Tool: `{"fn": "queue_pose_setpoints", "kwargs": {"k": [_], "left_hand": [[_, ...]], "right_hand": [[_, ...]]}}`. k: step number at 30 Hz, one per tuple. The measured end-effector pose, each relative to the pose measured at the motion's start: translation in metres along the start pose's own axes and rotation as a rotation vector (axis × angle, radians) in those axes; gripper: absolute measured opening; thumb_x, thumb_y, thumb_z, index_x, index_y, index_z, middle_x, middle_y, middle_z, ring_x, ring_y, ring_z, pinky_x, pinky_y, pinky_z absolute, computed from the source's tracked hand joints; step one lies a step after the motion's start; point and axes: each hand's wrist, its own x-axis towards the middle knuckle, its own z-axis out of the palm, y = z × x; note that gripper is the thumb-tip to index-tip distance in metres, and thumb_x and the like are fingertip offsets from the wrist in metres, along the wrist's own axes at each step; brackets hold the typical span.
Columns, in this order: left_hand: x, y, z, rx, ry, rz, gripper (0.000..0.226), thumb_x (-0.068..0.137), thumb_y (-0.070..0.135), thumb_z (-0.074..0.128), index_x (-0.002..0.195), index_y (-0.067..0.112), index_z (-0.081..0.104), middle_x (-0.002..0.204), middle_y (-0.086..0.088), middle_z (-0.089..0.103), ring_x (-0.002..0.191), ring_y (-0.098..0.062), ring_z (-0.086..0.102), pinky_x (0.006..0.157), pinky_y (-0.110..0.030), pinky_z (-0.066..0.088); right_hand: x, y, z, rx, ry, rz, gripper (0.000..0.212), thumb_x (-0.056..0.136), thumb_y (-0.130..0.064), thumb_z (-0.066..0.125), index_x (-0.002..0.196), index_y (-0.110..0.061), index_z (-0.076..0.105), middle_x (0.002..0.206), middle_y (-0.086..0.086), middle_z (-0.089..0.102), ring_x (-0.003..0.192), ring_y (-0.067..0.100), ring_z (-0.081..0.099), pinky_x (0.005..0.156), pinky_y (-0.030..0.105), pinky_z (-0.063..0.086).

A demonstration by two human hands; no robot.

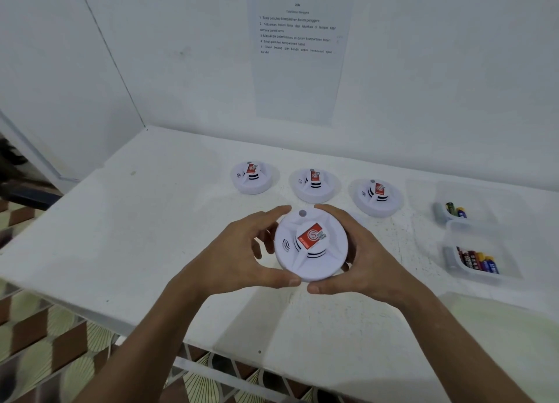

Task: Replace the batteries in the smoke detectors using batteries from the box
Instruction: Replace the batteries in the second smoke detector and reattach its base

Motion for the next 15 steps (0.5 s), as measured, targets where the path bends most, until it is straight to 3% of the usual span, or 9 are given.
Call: {"fn": "queue_pose_setpoints", "kwargs": {"k": [10,15], "left_hand": [[-0.0024,-0.0081,-0.0005,-0.003,-0.015,-0.010,0.085,0.064,0.045,0.086,0.137,0.048,0.043,0.115,0.015,0.063,0.091,-0.019,0.059,0.070,-0.023,0.053],[-0.0043,-0.0081,-0.0035,-0.021,-0.017,-0.006,0.085,0.063,0.047,0.085,0.137,0.048,0.044,0.113,0.015,0.064,0.089,-0.019,0.059,0.070,-0.025,0.054]], "right_hand": [[-0.0007,0.0033,0.0055,-0.012,-0.011,0.043,0.103,0.059,-0.005,0.093,0.142,-0.032,0.038,0.128,-0.026,0.056,0.124,0.003,0.054,0.090,0.022,0.055],[0.0011,0.0005,0.0080,0.000,-0.012,0.024,0.096,0.060,0.000,0.091,0.137,-0.030,0.044,0.122,-0.024,0.059,0.119,0.002,0.057,0.085,0.019,0.054]]}}
